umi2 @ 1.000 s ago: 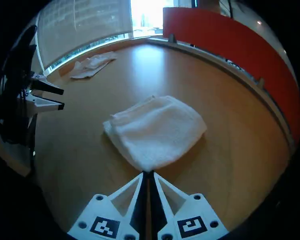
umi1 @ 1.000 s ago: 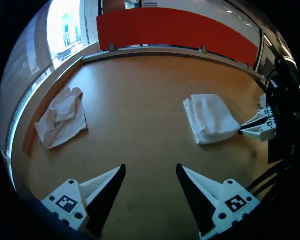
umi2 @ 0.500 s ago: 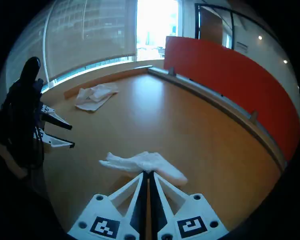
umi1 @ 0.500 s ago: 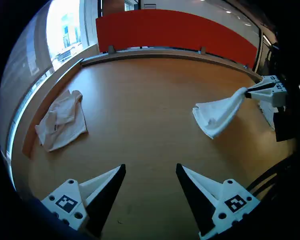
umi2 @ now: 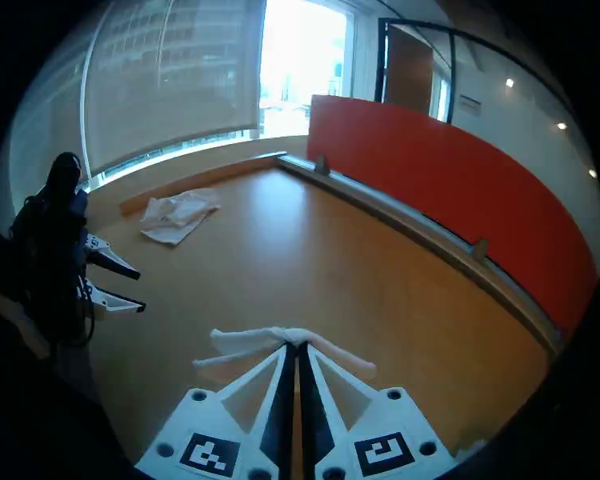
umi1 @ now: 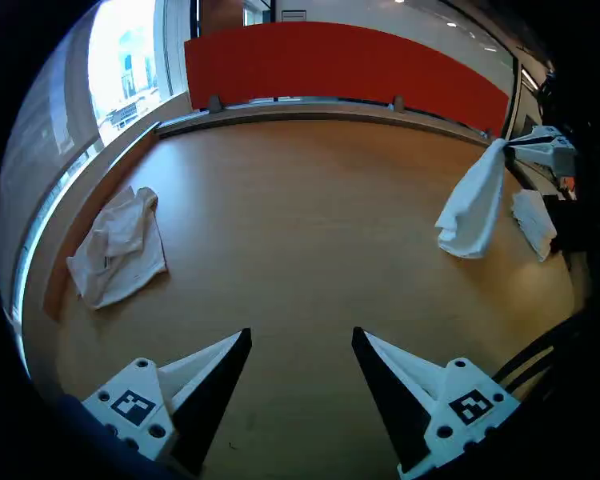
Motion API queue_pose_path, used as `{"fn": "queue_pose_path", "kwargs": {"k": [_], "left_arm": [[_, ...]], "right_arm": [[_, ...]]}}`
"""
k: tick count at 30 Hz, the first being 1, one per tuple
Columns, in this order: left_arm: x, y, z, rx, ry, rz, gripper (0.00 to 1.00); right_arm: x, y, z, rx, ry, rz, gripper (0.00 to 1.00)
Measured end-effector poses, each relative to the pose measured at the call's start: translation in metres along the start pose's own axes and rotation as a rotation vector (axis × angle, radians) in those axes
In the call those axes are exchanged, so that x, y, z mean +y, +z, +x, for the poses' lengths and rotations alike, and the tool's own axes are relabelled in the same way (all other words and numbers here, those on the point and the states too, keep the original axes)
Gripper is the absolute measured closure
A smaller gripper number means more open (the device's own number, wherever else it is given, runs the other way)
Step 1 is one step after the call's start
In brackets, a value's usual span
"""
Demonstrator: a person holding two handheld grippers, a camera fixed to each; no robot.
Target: Fold towel
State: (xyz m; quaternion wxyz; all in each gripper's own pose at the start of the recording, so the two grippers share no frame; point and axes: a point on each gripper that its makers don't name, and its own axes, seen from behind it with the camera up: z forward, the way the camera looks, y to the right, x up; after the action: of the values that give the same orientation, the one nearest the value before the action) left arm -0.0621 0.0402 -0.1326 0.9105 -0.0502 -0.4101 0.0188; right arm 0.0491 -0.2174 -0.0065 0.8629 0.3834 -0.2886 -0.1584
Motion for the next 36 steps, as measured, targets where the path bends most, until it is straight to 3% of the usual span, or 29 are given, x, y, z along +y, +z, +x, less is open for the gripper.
{"fn": "queue_pose_path", "kwargs": {"k": [15, 25, 36], "left_arm": [[0.009, 0.002, 0.009, 0.003, 0.010, -0.001, 0.07], [0.014, 0.003, 0.018, 0.006, 0.014, 0.005, 0.07], [0.021, 0.006, 0.024, 0.003, 0.024, 0.007, 0.07]], "right_arm": [[0.105, -0.071, -0.004, 0.025, 0.073, -0.110, 0.97], [0.186, -0.118, -0.023, 0.001, 0.108, -0.206, 0.97], [0.257, -0.157, -0.049, -0.038, 0.137, -0.295, 0.97]]}}
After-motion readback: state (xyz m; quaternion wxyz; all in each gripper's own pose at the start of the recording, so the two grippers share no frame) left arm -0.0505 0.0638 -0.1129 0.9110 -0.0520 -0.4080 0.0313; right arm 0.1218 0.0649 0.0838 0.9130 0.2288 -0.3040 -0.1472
